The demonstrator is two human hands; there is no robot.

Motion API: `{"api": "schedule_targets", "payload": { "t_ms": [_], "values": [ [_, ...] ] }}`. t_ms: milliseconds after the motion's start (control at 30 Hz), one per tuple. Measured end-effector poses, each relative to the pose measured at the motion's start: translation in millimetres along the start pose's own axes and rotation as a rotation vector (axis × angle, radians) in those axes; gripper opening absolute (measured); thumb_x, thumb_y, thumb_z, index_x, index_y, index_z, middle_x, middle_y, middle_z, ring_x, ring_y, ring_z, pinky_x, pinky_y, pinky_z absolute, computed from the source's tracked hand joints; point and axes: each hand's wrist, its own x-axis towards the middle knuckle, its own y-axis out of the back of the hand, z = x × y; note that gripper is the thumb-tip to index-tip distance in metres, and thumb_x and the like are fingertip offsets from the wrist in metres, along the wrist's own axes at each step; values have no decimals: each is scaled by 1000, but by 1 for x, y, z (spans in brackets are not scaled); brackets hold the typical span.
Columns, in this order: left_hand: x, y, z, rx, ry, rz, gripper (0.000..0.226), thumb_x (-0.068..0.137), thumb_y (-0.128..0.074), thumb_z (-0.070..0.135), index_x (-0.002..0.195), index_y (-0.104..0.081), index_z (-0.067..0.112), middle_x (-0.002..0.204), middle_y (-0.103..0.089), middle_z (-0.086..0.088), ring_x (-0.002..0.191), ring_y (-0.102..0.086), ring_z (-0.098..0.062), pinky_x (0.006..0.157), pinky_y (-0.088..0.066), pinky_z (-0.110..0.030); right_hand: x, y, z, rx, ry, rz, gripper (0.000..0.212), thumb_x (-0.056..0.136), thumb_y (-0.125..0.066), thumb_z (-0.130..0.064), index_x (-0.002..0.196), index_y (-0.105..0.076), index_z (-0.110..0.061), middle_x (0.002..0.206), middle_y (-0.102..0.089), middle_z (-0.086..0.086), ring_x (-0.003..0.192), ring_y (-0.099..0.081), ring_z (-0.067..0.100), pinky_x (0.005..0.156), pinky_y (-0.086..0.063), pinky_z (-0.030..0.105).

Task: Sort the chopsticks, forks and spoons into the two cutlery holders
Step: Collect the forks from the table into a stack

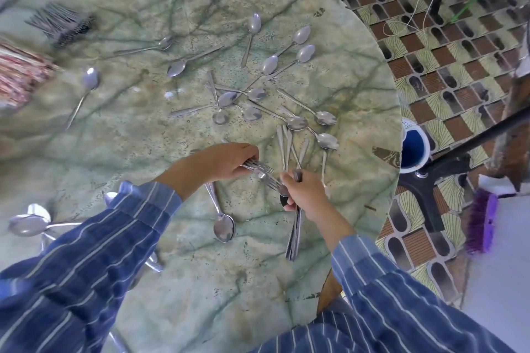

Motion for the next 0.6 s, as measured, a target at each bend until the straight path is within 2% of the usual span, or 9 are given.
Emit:
{"api": "schedule_targets", "payload": {
  "t_ms": [67, 133, 233, 333, 400, 433, 500, 600],
  "values": [
    [-5, 9, 2, -13, 27, 65, 28, 95, -56, 28, 114, -54, 6, 93, -60, -9, 76, -53, -19, 73, -51, -40, 2, -9, -1, -79, -36, -3, 36, 87, -69, -34, 95, -59, 0, 73, -56, 6, 43, -56, 12, 52, -59, 36],
    [-10, 15, 3, -25, 25, 158, 29, 96, -55, 25, 120, -51, 11, 91, -59, -9, 73, -54, -19, 70, -53, -40, 1, -12, -3, -162, -49, 4, 38, 84, -73, -36, 85, -52, -3, 69, -51, 3, 44, -57, 15, 42, -52, 26],
    [-19, 21, 4, -76, -21, 260, 38, 97, -53, 20, 134, -47, 18, 92, -55, -7, 74, -55, -20, 70, -49, -33, 3, -13, -2, -207, -26, 17, 31, 85, -73, -27, 80, -51, -6, 66, -51, 2, 45, -55, 15, 32, -39, 17],
    [-27, 26, 8, -130, -27, 400, 39, 99, -43, 28, 136, -48, 16, 94, -56, -7, 77, -56, -18, 75, -48, -30, 5, -12, 0, -169, 48, -5, 19, 86, -69, -21, 76, -57, -10, 62, -51, 2, 48, -50, 14, 39, -43, 18],
    [-33, 28, 12, -229, 19, 510, 37, 101, -39, 27, 135, -47, 14, 90, -62, -1, 75, -58, -2, 72, -48, -23, 1, -10, 2, -142, 134, -39, 21, 85, -67, -26, 73, -57, -13, 59, -50, 1, 52, -47, 17, 49, -44, 26],
    [-37, 28, 15, -267, 44, 557, 34, 102, -41, 21, 134, -47, 12, 86, -64, 2, 72, -59, 3, 69, -45, -15, -2, -9, 4, -133, 181, -47, 23, 83, -66, -33, 74, -56, -14, 59, -49, 0, 55, -46, 19, 53, -41, 29],
    [-44, 29, 22, -318, 83, 649, 32, 102, -43, 14, 133, -46, 9, 81, -67, 3, 71, -59, 9, 66, -40, -3, -10, -6, 6, -74, 262, -27, 25, 82, -67, -39, 75, -55, -17, 58, -50, -5, 55, -45, 17, 52, -38, 29],
    [-55, 31, 37, -423, 137, 817, 30, 102, -40, 13, 131, -47, 6, 77, -65, 3, 62, -58, 4, 62, -40, -3, -25, 2, 5, 86, 370, 43, 21, 91, -65, -25, 77, -52, -17, 50, -47, -13, 44, -40, 8, 44, -35, 24]
  ]
}}
